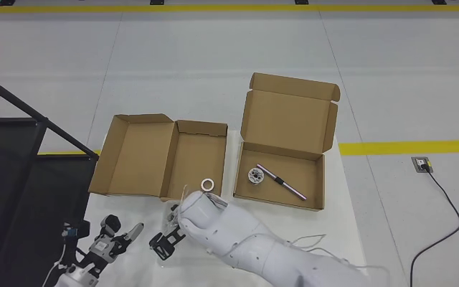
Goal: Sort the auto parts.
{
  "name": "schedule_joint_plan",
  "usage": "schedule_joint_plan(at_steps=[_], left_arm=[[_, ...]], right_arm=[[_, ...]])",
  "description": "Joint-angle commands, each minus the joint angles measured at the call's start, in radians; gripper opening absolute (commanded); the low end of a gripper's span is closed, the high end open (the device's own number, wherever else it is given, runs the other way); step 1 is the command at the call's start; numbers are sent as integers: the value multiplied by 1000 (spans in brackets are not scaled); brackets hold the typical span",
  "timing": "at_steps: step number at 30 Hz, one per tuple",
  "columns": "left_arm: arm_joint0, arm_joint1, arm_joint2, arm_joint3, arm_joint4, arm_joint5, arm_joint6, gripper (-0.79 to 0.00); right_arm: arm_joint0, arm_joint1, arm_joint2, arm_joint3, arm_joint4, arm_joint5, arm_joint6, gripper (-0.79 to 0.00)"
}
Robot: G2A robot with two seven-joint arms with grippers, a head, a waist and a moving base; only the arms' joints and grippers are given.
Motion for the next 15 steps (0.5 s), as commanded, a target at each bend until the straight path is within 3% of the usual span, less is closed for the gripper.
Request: schedule_joint_plan(at_steps=[1, 15], left_arm=[[-2, 0, 5, 2, 3, 0, 1, 0], [3, -4, 27, -11, -5, 17, 27, 0]], right_arm=[[-9, 21, 10, -51, -10, -17, 0, -785], [-105, 170, 163, -354, -64, -73, 30, -785]])
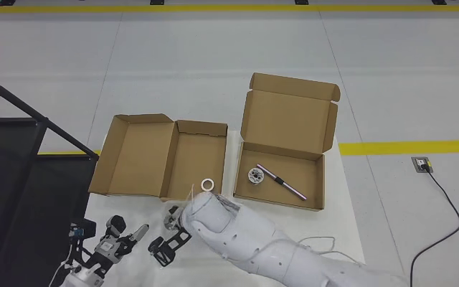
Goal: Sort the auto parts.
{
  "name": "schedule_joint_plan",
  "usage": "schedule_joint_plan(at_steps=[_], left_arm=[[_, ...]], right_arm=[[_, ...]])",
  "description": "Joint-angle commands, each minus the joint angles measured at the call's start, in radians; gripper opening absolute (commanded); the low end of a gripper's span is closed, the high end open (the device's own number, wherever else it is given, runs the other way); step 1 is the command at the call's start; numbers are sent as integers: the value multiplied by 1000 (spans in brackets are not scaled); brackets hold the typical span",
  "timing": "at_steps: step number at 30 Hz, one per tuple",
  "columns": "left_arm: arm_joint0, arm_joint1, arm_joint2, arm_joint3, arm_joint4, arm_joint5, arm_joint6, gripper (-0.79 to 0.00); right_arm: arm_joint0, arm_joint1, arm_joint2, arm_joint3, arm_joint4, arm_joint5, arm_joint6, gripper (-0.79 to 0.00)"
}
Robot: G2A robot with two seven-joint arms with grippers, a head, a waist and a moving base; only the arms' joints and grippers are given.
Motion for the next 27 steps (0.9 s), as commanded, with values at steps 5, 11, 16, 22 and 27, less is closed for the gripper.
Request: schedule_joint_plan(at_steps=[5, 11, 16, 22, 27], left_arm=[[5, -1, -25, 0, -76, -17, 28, 0], [7, 0, -81, -2, -175, -25, 44, 0], [9, 2, -128, 3, -271, -40, 20, 0], [12, 5, -157, 5, -310, -53, -20, 0], [12, 5, -157, 5, -309, -55, -22, 0]], right_arm=[[-76, 62, 86, -137, -35, -3, 30, -785], [-160, 104, 185, -252, -45, 28, 107, -785], [-193, 109, 274, -272, 4, 87, 208, -785], [-89, 65, 310, -116, 151, 81, 274, -785], [52, 6, 292, 121, 259, 93, 261, -785]])
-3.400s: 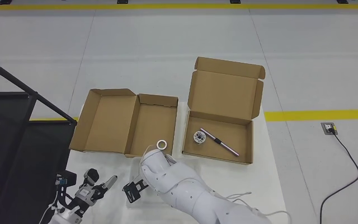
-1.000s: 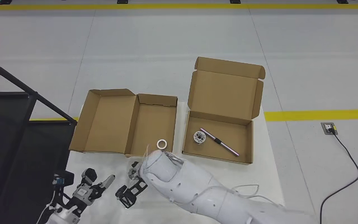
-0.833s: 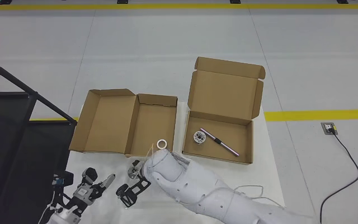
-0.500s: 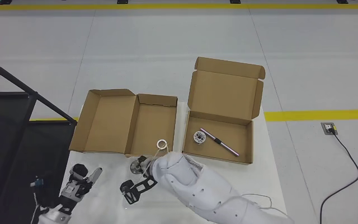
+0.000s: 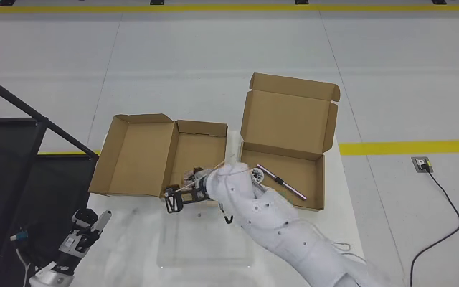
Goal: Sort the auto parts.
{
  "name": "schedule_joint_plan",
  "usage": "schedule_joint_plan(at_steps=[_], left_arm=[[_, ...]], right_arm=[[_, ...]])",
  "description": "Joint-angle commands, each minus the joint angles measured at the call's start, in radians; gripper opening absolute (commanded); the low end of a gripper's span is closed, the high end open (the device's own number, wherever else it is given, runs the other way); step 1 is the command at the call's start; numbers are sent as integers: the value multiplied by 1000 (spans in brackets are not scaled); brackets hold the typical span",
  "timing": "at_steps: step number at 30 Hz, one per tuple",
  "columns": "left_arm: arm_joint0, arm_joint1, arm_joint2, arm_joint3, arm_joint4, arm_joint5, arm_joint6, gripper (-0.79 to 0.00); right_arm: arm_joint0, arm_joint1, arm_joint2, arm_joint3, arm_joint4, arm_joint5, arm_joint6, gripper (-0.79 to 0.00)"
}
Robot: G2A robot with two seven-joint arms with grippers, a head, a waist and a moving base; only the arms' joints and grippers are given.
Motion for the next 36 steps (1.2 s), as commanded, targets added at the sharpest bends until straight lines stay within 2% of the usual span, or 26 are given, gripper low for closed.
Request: schedule_joint_plan(at_steps=[1, 9, 16, 25, 33, 34, 35, 36], left_arm=[[0, 0, 0, 0, 0, 0, 0, 0], [0, 0, 0, 0, 0, 0, 0, 0], [0, 0, 0, 0, 0, 0, 0, 0], [0, 0, 0, 0, 0, 0, 0, 0], [0, 0, 0, 0, 0, 0, 0, 0], [0, 0, 0, 0, 0, 0, 0, 0], [0, 0, 0, 0, 0, 0, 0, 0], [0, 0, 0, 0, 0, 0, 0, 0]], right_arm=[[57, -25, -13, 106, 44, 1, -18, -785], [196, -133, -64, 440, 167, 44, -21, -785], [248, -201, -89, 628, 210, 71, -39, -785], [267, -245, -96, 760, 236, 87, -41, -785], [265, -251, -97, 783, 242, 83, -45, -785], [265, -251, -97, 783, 242, 83, -45, -754], [265, -251, -97, 783, 242, 83, -45, -622], [265, -251, -97, 783, 242, 83, -45, -529]])
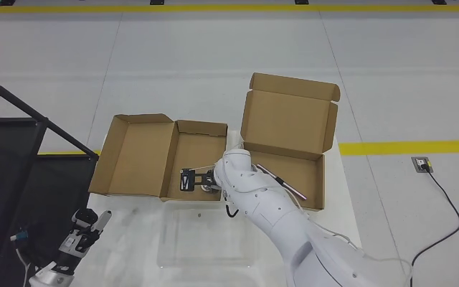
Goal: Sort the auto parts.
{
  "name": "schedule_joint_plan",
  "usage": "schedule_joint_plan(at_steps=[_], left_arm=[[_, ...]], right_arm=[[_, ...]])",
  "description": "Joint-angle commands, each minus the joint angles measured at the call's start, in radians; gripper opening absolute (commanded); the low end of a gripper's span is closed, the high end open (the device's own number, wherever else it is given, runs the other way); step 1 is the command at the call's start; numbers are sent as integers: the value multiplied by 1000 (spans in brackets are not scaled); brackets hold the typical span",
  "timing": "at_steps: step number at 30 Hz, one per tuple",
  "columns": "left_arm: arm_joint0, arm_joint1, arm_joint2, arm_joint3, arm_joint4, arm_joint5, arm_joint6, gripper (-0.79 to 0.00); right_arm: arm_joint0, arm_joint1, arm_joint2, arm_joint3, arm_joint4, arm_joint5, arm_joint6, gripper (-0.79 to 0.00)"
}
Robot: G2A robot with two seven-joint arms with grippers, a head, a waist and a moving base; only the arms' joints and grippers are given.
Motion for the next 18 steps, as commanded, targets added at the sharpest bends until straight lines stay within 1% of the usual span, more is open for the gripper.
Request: schedule_joint_plan(at_steps=[1, 3, 6, 10, 11, 12, 18], left_arm=[[0, 0, 0, 0, 0, 0, 0, 0], [0, 0, 0, 0, 0, 0, 0, 0], [0, 0, 0, 0, 0, 0, 0, 0], [0, 0, 0, 0, 0, 0, 0, 0], [0, 0, 0, 0, 0, 0, 0, 0], [0, 0, 0, 0, 0, 0, 0, 0], [0, 0, 0, 0, 0, 0, 0, 0]], right_arm=[[0, 0, 0, -1, 0, 0, 0, -536], [0, 0, 0, -1, 0, 0, 0, -539], [0, 0, 0, -1, 0, 0, 0, -514], [0, 0, 0, -1, 0, 0, 0, -400], [0, 0, 0, -1, 0, 0, 0, -222], [0, 0, 0, -1, 0, 0, 0, 0], [0, 0, 0, -1, 0, 0, 0, 0]])
